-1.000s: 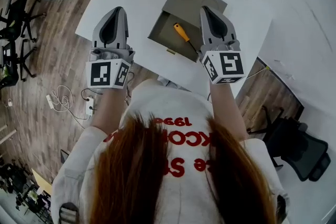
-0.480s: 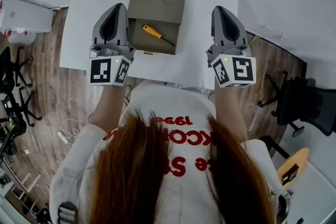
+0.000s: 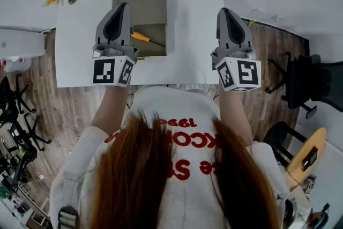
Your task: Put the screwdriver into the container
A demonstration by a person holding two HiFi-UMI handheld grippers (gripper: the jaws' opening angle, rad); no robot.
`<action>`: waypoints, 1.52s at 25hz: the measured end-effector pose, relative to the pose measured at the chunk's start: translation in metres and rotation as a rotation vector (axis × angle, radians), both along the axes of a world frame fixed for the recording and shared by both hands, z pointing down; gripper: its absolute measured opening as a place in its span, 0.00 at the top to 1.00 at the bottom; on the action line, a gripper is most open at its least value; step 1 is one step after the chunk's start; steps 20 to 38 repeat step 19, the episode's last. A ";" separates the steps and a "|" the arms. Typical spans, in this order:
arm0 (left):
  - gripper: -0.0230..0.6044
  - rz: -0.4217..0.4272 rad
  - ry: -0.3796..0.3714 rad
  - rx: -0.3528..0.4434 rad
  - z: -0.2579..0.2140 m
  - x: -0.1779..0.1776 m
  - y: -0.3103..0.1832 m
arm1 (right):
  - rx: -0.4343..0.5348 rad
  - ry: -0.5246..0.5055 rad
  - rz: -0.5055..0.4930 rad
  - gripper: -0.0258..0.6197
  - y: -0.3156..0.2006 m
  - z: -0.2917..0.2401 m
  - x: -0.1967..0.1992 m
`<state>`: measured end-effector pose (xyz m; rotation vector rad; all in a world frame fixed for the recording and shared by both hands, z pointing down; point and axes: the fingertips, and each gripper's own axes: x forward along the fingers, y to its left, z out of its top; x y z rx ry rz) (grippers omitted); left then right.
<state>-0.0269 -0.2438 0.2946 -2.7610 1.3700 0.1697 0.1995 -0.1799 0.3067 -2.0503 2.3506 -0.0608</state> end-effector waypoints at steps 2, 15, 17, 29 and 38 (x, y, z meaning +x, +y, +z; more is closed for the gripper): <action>0.95 0.003 -0.003 -0.001 0.001 0.000 0.002 | 0.005 -0.004 0.000 0.96 0.002 -0.001 -0.001; 0.95 -0.020 0.003 0.002 0.000 -0.004 -0.002 | 0.017 -0.002 -0.002 0.96 -0.003 -0.005 -0.003; 0.95 -0.023 0.003 0.003 0.000 -0.006 -0.002 | 0.023 0.000 -0.010 0.96 -0.003 -0.006 -0.006; 0.95 -0.025 0.004 0.003 -0.001 -0.007 -0.002 | 0.029 0.002 -0.019 0.96 -0.004 -0.009 -0.008; 0.95 -0.025 0.004 0.003 -0.001 -0.007 -0.002 | 0.029 0.002 -0.019 0.96 -0.004 -0.009 -0.008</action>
